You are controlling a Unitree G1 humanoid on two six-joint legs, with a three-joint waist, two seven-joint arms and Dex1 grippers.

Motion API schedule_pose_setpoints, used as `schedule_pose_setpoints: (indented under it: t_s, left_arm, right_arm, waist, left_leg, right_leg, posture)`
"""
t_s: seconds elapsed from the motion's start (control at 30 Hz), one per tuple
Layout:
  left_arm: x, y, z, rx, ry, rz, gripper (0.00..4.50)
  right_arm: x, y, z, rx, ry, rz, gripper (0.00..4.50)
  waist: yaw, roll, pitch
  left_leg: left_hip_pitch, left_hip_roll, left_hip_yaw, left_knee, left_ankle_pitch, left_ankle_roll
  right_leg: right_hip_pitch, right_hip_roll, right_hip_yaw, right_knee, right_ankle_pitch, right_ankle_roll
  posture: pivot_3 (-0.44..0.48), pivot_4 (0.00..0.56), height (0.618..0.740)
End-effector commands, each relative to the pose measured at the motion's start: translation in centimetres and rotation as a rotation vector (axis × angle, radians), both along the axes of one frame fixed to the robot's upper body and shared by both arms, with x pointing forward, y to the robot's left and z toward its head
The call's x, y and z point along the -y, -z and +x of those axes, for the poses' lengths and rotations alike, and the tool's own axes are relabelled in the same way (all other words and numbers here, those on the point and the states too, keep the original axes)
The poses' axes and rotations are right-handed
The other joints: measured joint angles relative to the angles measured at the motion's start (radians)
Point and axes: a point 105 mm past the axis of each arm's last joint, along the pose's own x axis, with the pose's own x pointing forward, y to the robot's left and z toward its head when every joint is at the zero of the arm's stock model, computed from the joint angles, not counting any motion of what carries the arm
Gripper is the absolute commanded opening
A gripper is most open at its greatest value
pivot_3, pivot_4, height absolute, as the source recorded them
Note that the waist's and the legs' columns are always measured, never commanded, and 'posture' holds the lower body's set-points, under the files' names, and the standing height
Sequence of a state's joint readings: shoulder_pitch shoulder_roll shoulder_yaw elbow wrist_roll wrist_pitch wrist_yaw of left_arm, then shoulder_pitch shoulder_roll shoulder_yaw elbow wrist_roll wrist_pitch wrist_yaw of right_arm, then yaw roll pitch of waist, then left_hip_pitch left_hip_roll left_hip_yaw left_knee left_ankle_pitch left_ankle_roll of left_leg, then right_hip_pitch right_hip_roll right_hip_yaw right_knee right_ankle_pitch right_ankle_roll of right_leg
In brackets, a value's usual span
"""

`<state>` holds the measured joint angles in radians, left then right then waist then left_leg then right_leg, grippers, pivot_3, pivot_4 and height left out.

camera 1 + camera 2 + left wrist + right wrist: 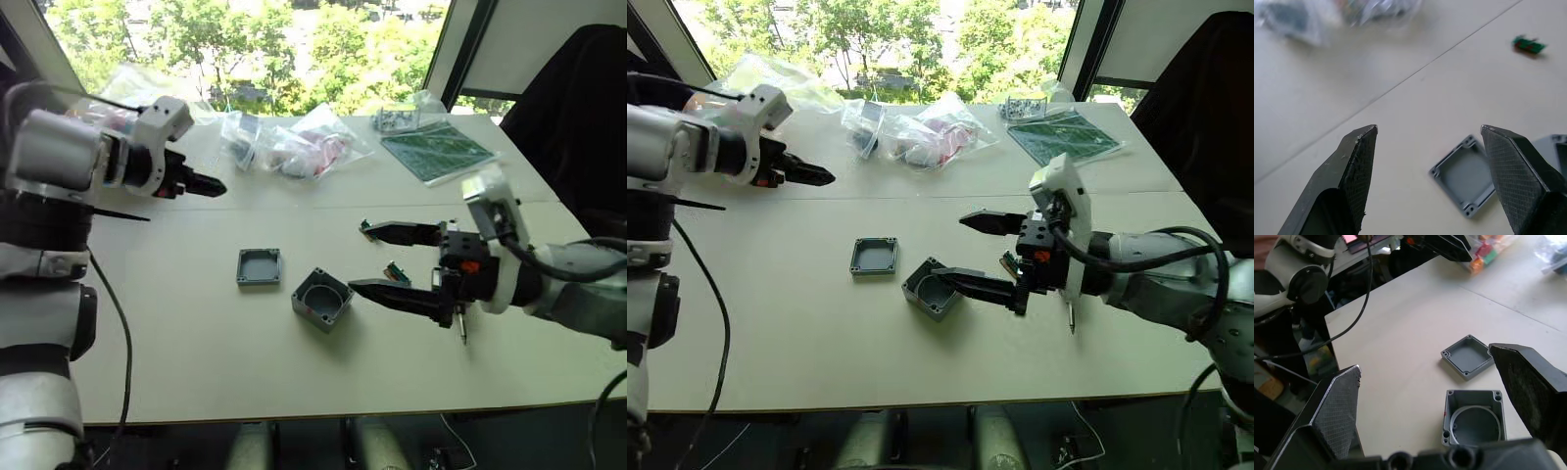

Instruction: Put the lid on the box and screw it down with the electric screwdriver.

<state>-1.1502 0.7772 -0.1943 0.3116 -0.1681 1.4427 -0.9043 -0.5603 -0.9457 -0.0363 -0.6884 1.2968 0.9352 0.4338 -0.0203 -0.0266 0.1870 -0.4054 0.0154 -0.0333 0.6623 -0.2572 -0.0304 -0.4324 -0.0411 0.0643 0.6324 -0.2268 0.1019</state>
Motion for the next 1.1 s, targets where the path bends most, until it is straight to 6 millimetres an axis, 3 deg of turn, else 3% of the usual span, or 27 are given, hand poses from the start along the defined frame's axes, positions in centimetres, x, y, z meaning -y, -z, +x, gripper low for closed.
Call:
schedule_pose_setpoints:
  t_s: [0.03,0.3,0.5,1.0,1.1]
  left_arm:
    - [0.4,1.1,-0.1,-0.056,-0.1,-0.016,3.44]
    - [2.3,3.7,0.3,-0.125,-0.149,-0.07,3.44]
    - [3.4,5.9,0.2,-0.174,-0.122,-0.023,3.44]
    - [3.7,11.1,-0.3,-0.272,-0.085,0.146,3.44]
    - [4.0,11.9,-0.5,-0.284,-0.072,0.152,2.28]
  right_arm:
    - [-1.3,1.0,1.0,0.087,-0.017,-0.095,4.5]
    - [-1.9,3.6,2.4,0.166,0.004,-0.218,4.5]
    - [-2.1,4.1,2.5,0.183,0.027,-0.207,4.5]
    - [-2.6,4.8,2.8,0.185,0.096,-0.171,4.5]
    - [-2.7,4.9,2.9,0.187,0.106,-0.171,4.5]
  waist:
    - [0.009,-0.001,0.001]
    - [0.006,-0.003,0.001]
    - [0.001,-0.002,0.001]
    - [0.004,-0.001,0.0]
    - [0.006,0.001,-0.001]
  left_leg:
    - [-0.003,0.0,0.0,0.001,0.0,0.0]
    - [-0.005,-0.003,0.001,0.003,0.0,0.0]
    - [-0.002,-0.003,0.001,0.003,0.0,0.0]
    - [0.001,-0.003,0.0,0.003,0.0,-0.001]
    - [0.005,-0.003,0.0,0.003,0.0,-0.001]
  right_leg:
    - [-0.002,0.0,-0.001,0.0,0.001,-0.002]
    - [-0.003,-0.004,-0.001,0.0,0.004,0.0]
    - [-0.003,-0.004,-0.001,0.003,0.004,0.0]
    - [0.001,-0.004,-0.001,0.003,0.004,-0.001]
    - [0.005,-0.004,-0.001,0.003,0.002,-0.003]
  posture:
    - [0.0,0.15,0.74]
    - [0.0,0.15,0.74]
    - [0.0,0.15,0.74]
    - [0.0,0.15,0.74]
    - [0.0,0.15,0.74]
